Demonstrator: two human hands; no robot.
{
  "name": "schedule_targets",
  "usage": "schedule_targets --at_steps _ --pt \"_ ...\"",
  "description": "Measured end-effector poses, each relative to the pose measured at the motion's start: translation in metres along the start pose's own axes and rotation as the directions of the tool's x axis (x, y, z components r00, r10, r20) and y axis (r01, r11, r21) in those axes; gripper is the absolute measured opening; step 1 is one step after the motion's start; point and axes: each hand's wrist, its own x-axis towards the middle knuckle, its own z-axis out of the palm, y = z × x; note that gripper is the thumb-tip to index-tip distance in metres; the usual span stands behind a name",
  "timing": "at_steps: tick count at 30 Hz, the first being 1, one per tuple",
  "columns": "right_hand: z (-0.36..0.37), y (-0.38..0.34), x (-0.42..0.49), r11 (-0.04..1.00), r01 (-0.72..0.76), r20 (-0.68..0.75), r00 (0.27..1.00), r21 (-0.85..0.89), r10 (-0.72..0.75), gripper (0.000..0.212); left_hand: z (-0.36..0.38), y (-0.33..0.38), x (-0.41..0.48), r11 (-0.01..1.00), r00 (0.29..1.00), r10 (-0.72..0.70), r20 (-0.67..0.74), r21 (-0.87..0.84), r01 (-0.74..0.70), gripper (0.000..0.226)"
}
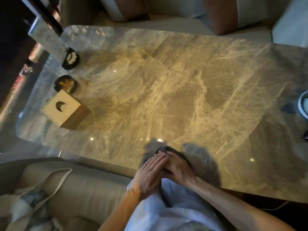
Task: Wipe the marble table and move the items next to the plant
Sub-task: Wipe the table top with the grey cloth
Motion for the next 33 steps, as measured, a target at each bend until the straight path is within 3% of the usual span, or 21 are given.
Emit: schedule_targets --at_steps 3,6,8,10,14,16,18,20,23,27,29,31,33 --pt "-0.014 -0.016 -0.016 0.976 -0.051 -0.034 0.998 0.211 0.060 0.042 0.009 0.006 -0.035 0.947 0.965 -0.249 -0.084 -0.229 0.225 0.053" --pt "-0.022 -0.025 -0.029 0.866 -0.322 0.200 0.944 0.384 0.263 0.045 0.026 0.011 -0.065 0.848 0.908 -0.414 -0.060 -0.388 0.360 0.057" --pt "-0.036 -0.035 -0.033 0.673 -0.522 0.410 0.847 0.523 0.338 0.046 0.029 0.023 -0.069 0.760 0.876 -0.482 -0.027 -0.510 0.402 0.054" --pt "-0.050 -0.043 -0.036 0.471 -0.603 0.499 0.797 0.644 0.340 0.043 0.021 0.034 -0.063 0.684 0.833 -0.553 -0.028 -0.586 0.434 0.053" --pt "-0.073 -0.045 -0.043 0.201 -0.734 0.671 0.677 0.649 0.302 0.059 -0.023 0.049 -0.047 0.580 0.817 -0.568 0.098 -0.657 0.482 0.032" --pt "-0.093 -0.049 -0.038 0.058 -0.738 0.710 0.664 0.672 0.234 0.057 -0.050 0.048 -0.037 0.514 0.833 -0.524 0.176 -0.715 0.474 0.016" --pt "-0.116 -0.056 -0.027 -0.112 -0.696 0.703 0.685 0.709 0.193 0.053 -0.080 0.046 -0.025 0.406 0.813 -0.536 0.230 -0.774 0.486 0.016" --pt "-0.143 -0.066 -0.012 -0.224 -0.642 0.675 0.728 0.733 0.122 0.062 -0.113 0.045 -0.011 0.327 0.802 -0.541 0.252 -0.816 0.477 0.024" --pt "-0.182 -0.077 0.010 -0.186 -0.560 0.585 0.802 0.807 0.123 0.072 -0.166 0.049 0.016 0.282 0.794 -0.557 0.242 -0.845 0.455 0.027" --pt "-0.235 -0.090 0.033 -0.109 -0.382 0.397 0.897 0.918 0.194 0.049 -0.223 0.058 0.049 0.299 0.803 -0.574 0.161 -0.871 0.389 0.028" --pt "-0.249 -0.087 0.042 -0.039 -0.275 0.277 0.932 0.961 0.236 0.066 -0.244 0.059 0.063 0.306 0.800 -0.585 0.132 -0.878 0.368 0.032" --pt "-0.254 -0.084 0.051 0.020 -0.240 0.228 0.942 0.971 0.245 0.080 -0.262 0.057 0.074 0.321 0.805 -0.581 0.118 -0.877 0.359 0.032" --pt "-0.261 -0.087 0.058 0.071 -0.269 0.236 0.924 0.961 0.302 0.069 -0.278 0.053 0.085 0.357 0.824 -0.554 0.117 -0.861 0.362 0.030"
